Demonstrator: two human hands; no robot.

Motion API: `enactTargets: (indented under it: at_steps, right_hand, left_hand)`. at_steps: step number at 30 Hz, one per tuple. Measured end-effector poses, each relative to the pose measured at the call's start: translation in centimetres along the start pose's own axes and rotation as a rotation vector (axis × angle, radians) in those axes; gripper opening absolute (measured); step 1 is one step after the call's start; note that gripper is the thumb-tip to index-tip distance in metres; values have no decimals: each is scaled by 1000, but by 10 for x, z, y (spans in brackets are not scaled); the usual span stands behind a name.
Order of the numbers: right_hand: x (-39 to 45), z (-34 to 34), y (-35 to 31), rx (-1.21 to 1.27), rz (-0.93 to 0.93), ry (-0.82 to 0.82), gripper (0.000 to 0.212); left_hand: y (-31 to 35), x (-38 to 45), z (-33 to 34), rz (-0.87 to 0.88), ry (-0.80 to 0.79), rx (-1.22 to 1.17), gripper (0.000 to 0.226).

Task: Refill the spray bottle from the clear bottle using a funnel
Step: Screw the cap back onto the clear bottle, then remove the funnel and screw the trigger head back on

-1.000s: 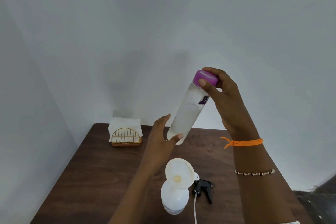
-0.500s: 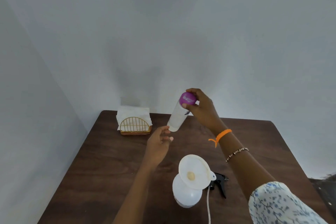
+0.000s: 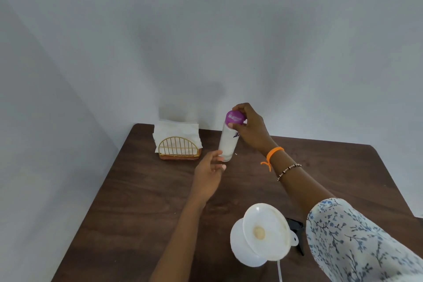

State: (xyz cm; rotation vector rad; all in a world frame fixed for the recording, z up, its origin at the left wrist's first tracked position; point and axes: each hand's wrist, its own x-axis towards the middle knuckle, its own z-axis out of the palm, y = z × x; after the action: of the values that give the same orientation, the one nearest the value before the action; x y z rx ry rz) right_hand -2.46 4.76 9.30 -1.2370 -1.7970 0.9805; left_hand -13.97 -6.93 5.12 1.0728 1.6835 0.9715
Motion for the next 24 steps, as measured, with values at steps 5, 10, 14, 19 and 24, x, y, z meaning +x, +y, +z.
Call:
enactTargets:
  at_steps: [5,10,14,19,24]
  right_hand:
    - [8,9,6,-15,-56,17,35]
    - [10,14,11,-163,-126,11,41]
    - [7,8,10,-187,-120,-44,48]
    - [-8,-16,5,-210,-52,-11,55]
    - [-61,-47,-14,37,112,118,25]
  left_hand:
    - [-3,5,2,-28,1,-31,39]
    - [1,6,5,-34,-3,-42,36]
    - [6,2,7,-16,-22,-34,33]
    - [12,-8,6,-15,-44,-31,30]
    - [17,-29,4,41,-67,-79,27]
